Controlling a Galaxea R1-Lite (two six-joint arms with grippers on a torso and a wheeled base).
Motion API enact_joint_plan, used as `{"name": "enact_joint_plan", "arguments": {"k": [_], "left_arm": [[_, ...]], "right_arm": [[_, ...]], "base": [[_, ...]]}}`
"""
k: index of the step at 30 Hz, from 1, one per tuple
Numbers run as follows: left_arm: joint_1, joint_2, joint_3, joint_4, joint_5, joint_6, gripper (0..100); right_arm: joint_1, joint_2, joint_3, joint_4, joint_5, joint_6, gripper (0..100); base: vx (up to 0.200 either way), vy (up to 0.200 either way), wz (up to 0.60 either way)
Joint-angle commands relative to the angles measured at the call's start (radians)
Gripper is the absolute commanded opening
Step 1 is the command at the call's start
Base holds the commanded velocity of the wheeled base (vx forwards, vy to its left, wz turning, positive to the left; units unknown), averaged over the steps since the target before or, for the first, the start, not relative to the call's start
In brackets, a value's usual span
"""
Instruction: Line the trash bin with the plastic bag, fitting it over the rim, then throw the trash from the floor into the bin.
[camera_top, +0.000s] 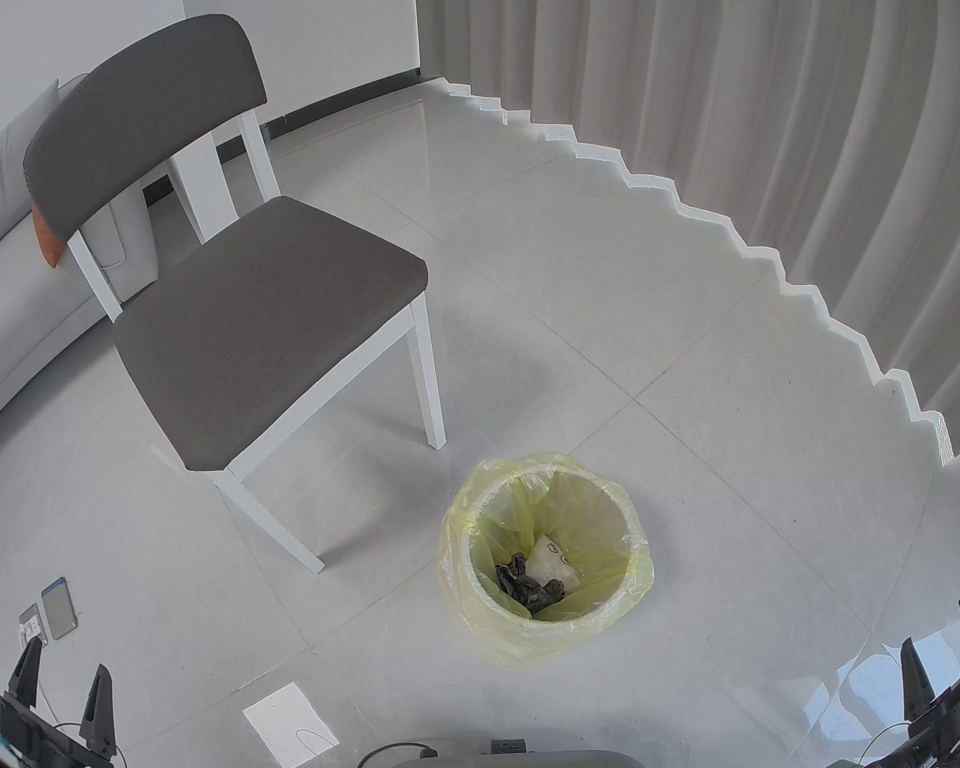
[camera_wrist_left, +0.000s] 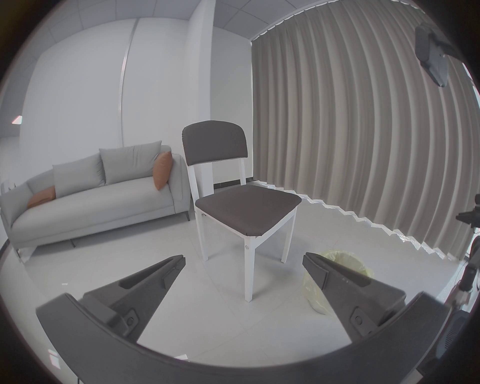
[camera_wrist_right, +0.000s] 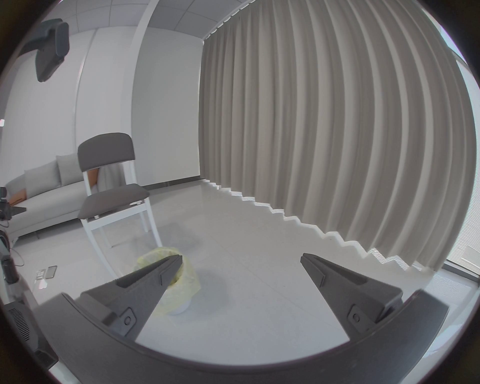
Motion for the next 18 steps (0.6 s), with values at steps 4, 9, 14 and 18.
{"name": "enact_joint_plan", "arguments": {"k": [4,9,14,18], "left_arm": [[0.0,-0.011,0.018,0.0,0.0,0.005,100],[0.0,-0.011,0.018,0.0,0.0,0.005,100],[-0.001,-0.009,0.018,0.0,-0.002,0.011,100],[-0.001,-0.009,0.018,0.0,-0.002,0.011,100]], "right_arm": [[0.0,-0.012,0.01,-0.006,0.09,0.083,100],[0.0,-0.012,0.017,-0.027,0.108,0.043,100],[-0.001,-0.012,0.017,-0.032,0.038,-0.049,100],[0.0,-0.012,0.017,-0.03,0.065,-0.054,100]], "base": [[0.0,0.0,0.0],[0.0,0.0,0.0],[0.0,0.0,0.0],[0.0,0.0,0.0]]}}
